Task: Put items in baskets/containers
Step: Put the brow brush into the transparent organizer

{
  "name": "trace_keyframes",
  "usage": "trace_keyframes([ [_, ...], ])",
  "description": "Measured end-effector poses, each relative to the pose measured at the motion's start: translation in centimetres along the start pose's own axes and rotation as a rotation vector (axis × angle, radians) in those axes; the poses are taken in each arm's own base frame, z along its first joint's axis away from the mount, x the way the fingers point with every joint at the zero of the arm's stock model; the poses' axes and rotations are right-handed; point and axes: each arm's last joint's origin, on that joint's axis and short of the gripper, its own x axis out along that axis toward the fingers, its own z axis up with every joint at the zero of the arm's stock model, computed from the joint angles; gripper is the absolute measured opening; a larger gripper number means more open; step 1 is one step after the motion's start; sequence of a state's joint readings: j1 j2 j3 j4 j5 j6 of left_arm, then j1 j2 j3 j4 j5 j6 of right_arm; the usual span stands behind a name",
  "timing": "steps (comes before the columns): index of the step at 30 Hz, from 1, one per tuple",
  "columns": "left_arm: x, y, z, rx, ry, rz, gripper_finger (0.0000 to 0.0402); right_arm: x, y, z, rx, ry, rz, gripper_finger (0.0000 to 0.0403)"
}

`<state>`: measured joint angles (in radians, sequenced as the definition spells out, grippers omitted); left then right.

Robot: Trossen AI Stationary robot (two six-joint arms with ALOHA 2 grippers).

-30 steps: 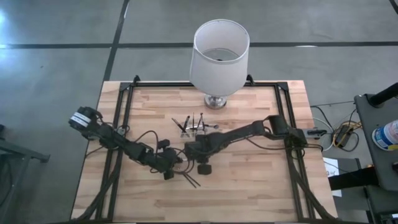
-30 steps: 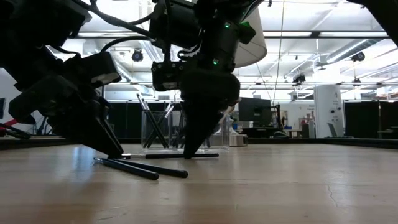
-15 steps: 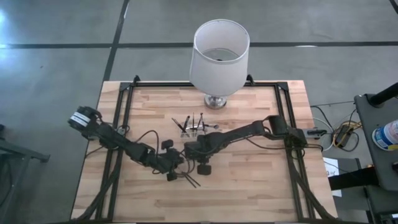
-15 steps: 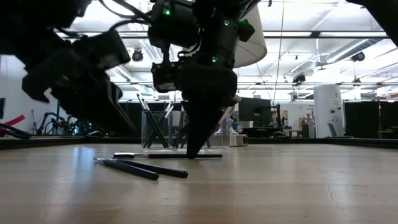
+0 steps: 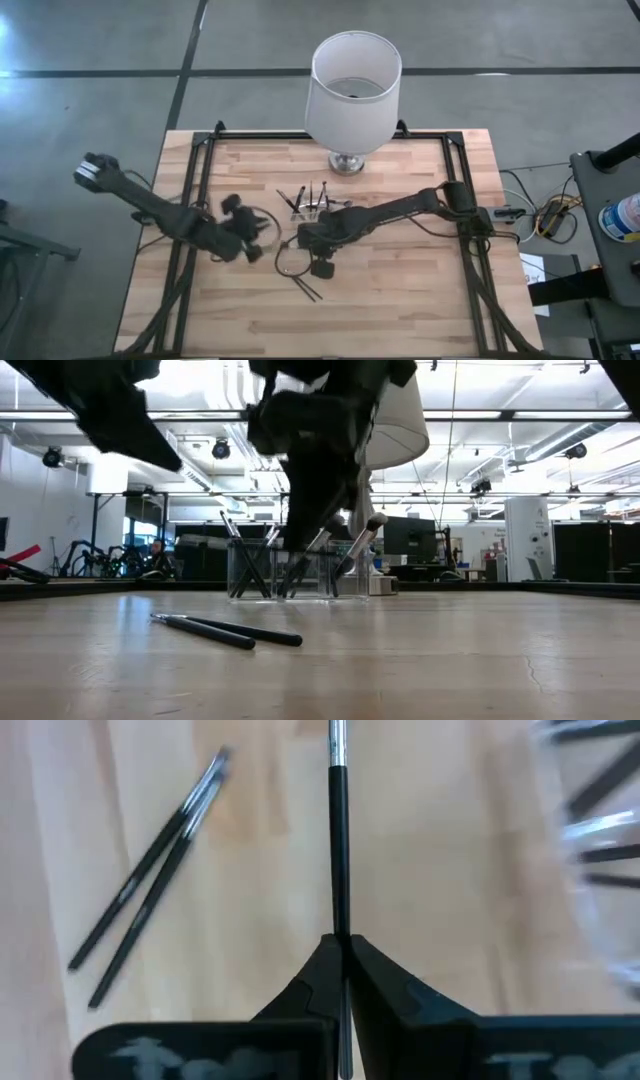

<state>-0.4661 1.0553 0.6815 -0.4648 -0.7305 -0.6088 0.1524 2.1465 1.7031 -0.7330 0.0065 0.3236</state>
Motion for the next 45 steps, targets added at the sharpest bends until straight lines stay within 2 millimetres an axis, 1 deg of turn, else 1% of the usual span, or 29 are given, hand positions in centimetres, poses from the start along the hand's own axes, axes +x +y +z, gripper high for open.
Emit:
trace_keyframes([
  [4, -2.8, 2.7, 0.2, -0.173, -0.050, 0.024, 0.0054, -2.0, -0.2, 0.5, 0.057, -0.083, -0.075, 0.0008],
  [7, -4.1, 4.1, 0.1, -0.289, -0.099, -0.020, 0.0054, -4.0, -0.4, 0.9, 0.140, -0.171, -0.142, 0.0008],
  [12, -5.6, 5.6, 0.6, -0.450, -0.197, -0.048, 0.0056, -7.6, -0.7, 1.7, 0.335, -0.388, -0.271, 0.0008],
  [15, -6.2, 5.9, 1.3, -0.546, -0.271, -0.096, 0.0068, -9.2, -0.6, 2.5, 0.410, -0.548, -0.299, 0.0008],
  [16, -6.4, 5.8, 1.6, -0.568, -0.291, -0.116, 0.0074, -9.5, -0.5, 2.8, 0.419, -0.585, -0.295, 0.0008],
  [19, -6.6, 5.4, 2.5, -0.604, -0.343, -0.160, 0.0091, -10.0, -0.2, 3.6, 0.425, -0.667, -0.267, 0.0008],
  [21, -6.6, 5.1, 2.9, -0.593, -0.375, -0.166, 0.0098, -10.2, -0.1, 3.9, 0.435, -0.707, -0.272, 0.0008],
  [23, -6.5, 4.8, 3.2, -0.569, -0.396, -0.169, 0.0102, -10.4, -0.2, 4.1, 0.449, -0.746, -0.293, 0.0008],
  [25, -6.3, 4.6, 3.5, -0.581, -0.414, -0.173, 0.0102, -10.6, -0.2, 4.4, 0.474, -0.796, -0.302, 0.0008],
  [30, -5.6, 4.1, 4.2, -0.599, -0.455, -0.134, 0.0103, -11.4, 0.1, 5.4, 0.518, -0.913, -0.225, 0.0008],
  [33, -5.4, 4.2, 4.9, -0.605, -0.509, -0.105, 0.0103, -11.5, 0.2, 5.5, 0.512, -0.911, -0.198, 0.0008],
  [37, -5.4, 4.7, 5.7, -0.644, -0.563, -0.109, 0.0103, -11.4, 0.3, 5.5, 0.494, -0.890, -0.150, 0.0008],
  [41, -5.1, 5.3, 6.0, -0.658, -0.569, -0.105, 0.0103, -11.4, 0.5, 5.4, 0.495, -0.889, -0.143, 0.0008],
  [45, -4.6, 5.8, 6.3, -0.696, -0.566, -0.104, 0.0103, -11.5, 0.3, 5.5, 0.534, -0.894, -0.126, 0.0008],
])
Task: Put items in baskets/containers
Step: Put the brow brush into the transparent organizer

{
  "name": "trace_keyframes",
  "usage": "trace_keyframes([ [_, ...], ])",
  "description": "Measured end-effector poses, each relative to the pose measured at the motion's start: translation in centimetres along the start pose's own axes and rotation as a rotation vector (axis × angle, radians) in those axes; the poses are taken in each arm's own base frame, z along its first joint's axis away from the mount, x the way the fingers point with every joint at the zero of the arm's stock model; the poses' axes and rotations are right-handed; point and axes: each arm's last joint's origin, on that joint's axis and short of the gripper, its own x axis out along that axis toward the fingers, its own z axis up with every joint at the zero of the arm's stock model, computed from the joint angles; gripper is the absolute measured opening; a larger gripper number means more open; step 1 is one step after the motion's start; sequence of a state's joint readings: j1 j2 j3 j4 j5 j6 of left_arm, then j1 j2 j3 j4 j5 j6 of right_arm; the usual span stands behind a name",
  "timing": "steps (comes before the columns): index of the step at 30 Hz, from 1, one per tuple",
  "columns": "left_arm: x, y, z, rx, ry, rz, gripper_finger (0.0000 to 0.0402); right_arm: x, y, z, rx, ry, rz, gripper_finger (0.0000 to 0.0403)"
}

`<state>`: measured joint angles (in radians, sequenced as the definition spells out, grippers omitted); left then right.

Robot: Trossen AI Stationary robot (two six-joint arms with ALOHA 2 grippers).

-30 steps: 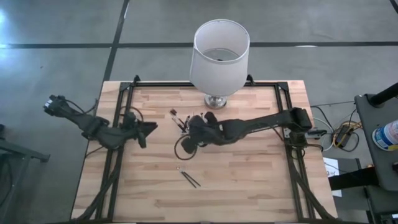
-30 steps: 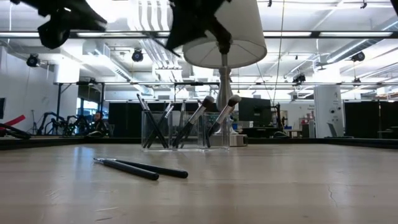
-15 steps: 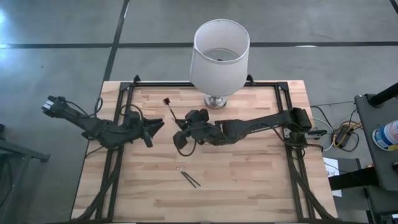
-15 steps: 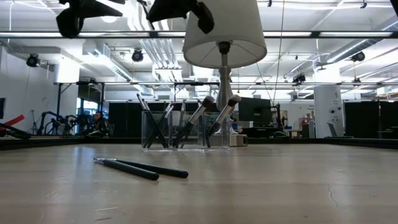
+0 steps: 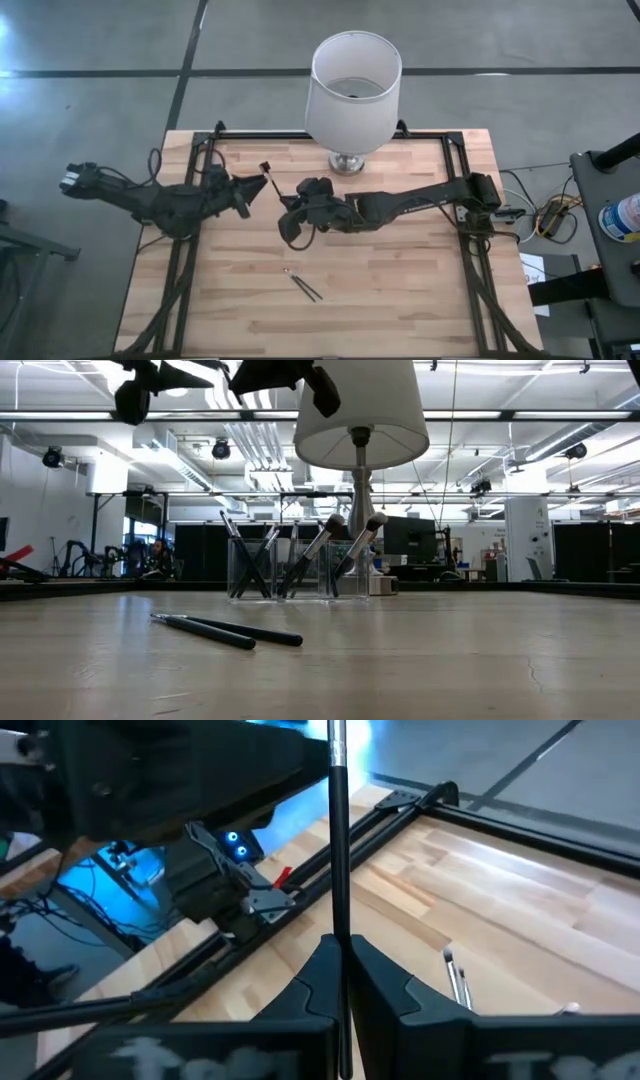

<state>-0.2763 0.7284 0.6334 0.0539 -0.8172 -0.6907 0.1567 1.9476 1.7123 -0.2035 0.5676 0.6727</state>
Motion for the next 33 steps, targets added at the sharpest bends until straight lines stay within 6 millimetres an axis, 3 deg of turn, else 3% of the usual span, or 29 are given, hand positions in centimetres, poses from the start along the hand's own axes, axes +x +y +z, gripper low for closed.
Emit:
trace_keyframes([
  [13, 1.6, 1.4, 1.3, -0.287, 0.039, -0.037, 0.0103, 0.6, -0.7, 0.6, 0.151, 0.022, 0.019, 0.0008],
  [23, 1.4, 1.4, 1.5, -0.201, 0.066, -0.084, 0.0103, 0.9, -1.3, 1.1, 0.203, 0.014, 0.005, 0.0008],
  [33, 2.6, 1.7, 0.8, -0.159, 0.092, -0.047, 0.0103, 1.0, -1.3, 1.2, 0.205, 0.026, 0.020, 0.0008],
])
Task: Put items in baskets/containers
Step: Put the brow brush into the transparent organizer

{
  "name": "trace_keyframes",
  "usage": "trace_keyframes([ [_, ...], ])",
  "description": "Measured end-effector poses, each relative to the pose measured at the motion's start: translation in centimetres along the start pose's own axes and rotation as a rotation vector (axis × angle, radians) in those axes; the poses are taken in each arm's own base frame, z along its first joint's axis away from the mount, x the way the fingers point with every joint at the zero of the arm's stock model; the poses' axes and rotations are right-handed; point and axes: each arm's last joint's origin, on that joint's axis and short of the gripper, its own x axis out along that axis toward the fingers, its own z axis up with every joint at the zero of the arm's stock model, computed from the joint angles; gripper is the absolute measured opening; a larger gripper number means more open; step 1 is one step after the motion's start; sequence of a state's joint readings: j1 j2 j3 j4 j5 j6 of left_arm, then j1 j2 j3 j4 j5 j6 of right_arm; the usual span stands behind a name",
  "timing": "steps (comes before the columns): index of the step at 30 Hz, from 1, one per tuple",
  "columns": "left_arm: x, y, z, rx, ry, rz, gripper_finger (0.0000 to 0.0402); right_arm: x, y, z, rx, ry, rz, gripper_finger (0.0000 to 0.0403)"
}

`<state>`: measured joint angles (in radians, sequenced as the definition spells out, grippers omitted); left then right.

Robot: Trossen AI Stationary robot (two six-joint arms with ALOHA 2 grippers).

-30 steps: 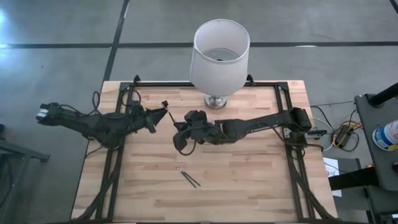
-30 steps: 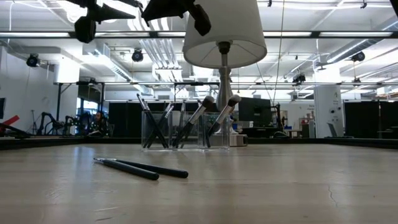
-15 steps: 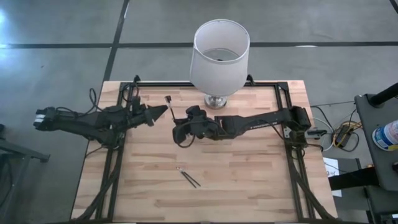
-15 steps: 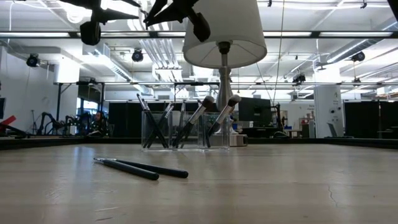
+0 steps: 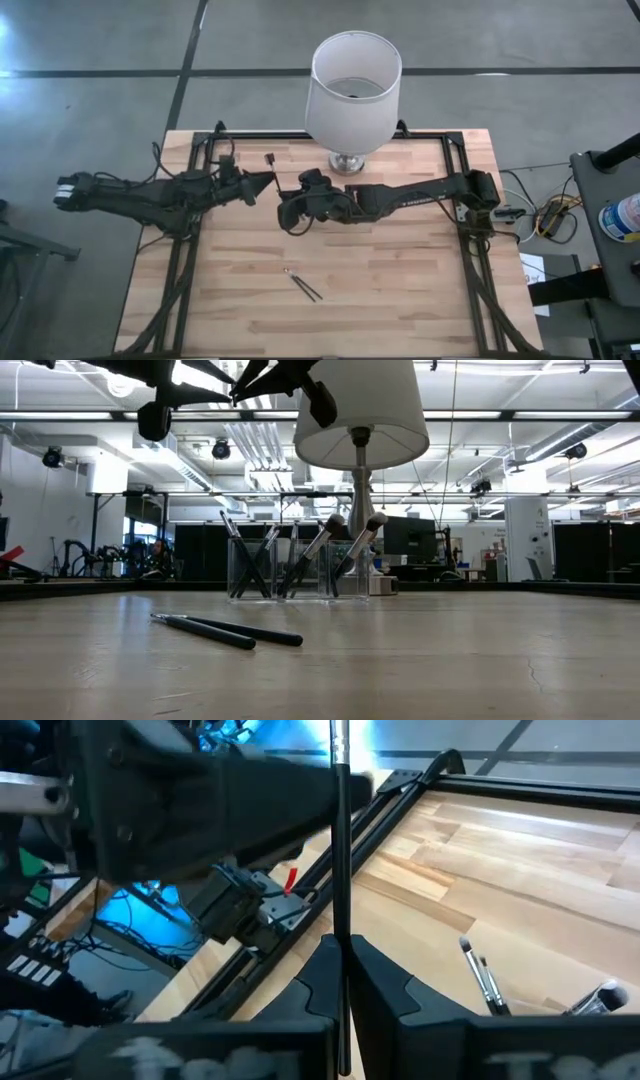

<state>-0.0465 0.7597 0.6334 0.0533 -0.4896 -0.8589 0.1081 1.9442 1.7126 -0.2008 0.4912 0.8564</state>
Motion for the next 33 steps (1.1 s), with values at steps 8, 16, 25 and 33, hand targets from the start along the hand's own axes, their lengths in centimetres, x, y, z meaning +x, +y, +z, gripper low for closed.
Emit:
trace_keyframes([
  [8, 0.13, -0.25, 0.44, 0.008, -0.021, -0.042, 0.0100, 0.00, -0.02, -0.05, -0.002, 0.005, -0.001, 0.0008],
  [16, 0.13, -0.21, 0.40, 0.015, -0.018, -0.038, 0.0053, 0.01, -0.08, -0.11, -0.005, 0.008, -0.004, 0.0008],
  [25, 0.15, -0.14, 0.34, 0.062, -0.012, -0.032, 0.0005, 0.01, -0.23, -0.27, -0.011, 0.021, -0.018, 0.0008],
  [33, 0.18, -0.12, 0.36, 0.071, -0.014, -0.031, 0.0016, 0.02, -0.24, -0.28, -0.009, 0.023, -0.017, 0.0008],
])
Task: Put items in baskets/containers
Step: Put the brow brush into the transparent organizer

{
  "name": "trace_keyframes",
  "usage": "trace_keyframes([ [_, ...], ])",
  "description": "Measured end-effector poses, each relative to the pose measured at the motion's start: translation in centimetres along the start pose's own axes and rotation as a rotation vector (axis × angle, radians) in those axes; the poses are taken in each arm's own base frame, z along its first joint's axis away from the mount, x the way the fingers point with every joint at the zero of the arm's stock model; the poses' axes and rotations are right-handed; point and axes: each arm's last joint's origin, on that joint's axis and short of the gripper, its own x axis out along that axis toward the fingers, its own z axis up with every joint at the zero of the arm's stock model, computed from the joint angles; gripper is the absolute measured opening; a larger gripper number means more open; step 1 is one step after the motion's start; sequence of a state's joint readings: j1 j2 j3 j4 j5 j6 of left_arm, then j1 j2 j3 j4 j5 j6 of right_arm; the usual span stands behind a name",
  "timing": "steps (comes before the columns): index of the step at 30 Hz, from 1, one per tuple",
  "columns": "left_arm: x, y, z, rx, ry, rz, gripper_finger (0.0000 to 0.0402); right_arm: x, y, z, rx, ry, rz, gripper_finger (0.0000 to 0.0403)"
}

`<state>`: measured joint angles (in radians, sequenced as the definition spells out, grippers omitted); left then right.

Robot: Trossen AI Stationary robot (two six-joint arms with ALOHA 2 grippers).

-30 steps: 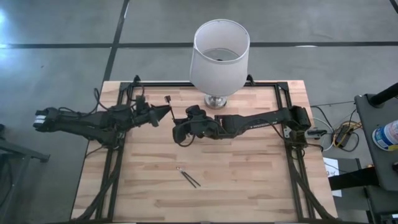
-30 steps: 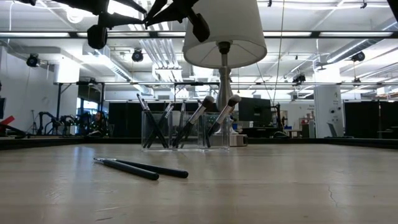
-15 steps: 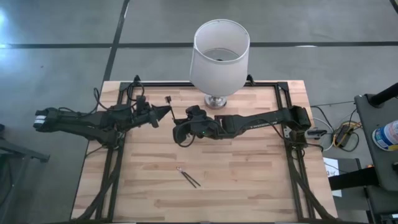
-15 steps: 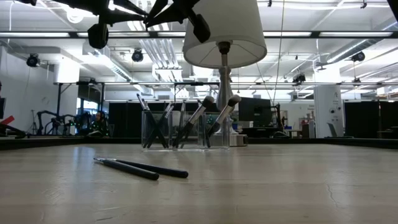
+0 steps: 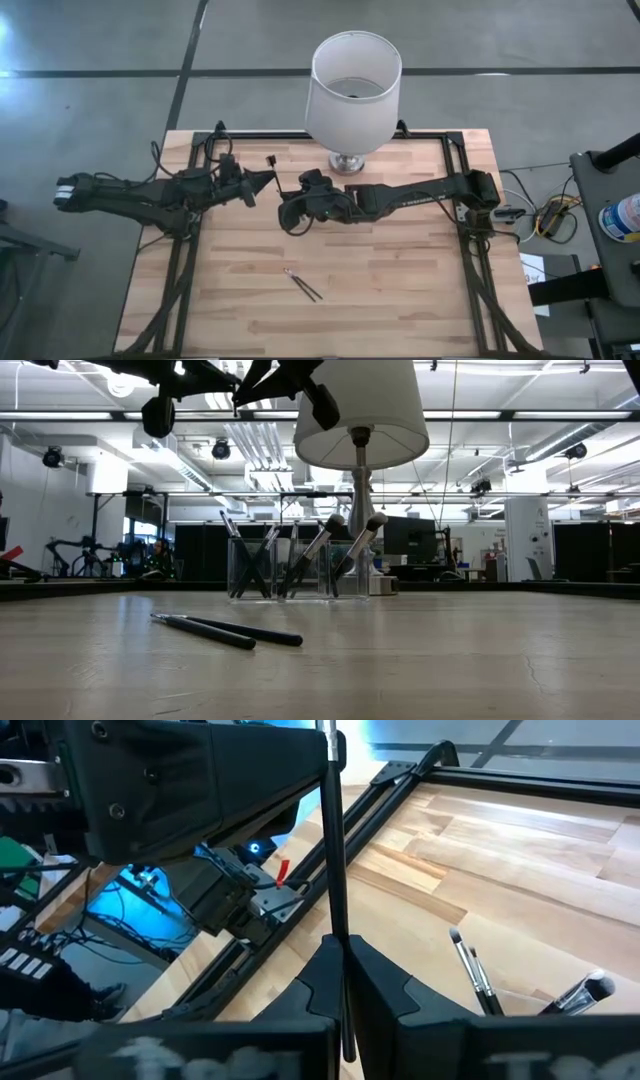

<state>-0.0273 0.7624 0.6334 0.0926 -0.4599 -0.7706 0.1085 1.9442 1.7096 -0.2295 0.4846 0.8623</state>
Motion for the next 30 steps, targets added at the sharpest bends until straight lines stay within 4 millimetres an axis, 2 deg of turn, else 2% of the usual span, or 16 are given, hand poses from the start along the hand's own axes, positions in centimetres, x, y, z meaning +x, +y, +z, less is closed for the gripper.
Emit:
trace_keyframes([
  [13, 0.0, 0.0, 0.0, 0.116, 0.004, -0.007, 0.0000, 0.0, -0.2, -0.2, -0.013, 0.012, -0.026, 0.0010],
  [19, 0.0, 0.3, -0.2, 0.227, 0.010, 0.039, 0.0001, -1.5, -0.8, -0.9, -0.122, 0.021, -0.212, 0.0056],
  [24, 0.7, 0.5, -1.0, 0.269, 0.048, 0.069, 0.0001, -1.8, -0.8, -0.8, -0.138, 0.027, -0.222, 0.0105],
  [30, 2.1, 1.4, -2.9, 0.327, 0.149, 0.143, 0.0001, -0.6, -2.8, -2.6, -0.125, 0.052, -0.383, 0.0105],
])
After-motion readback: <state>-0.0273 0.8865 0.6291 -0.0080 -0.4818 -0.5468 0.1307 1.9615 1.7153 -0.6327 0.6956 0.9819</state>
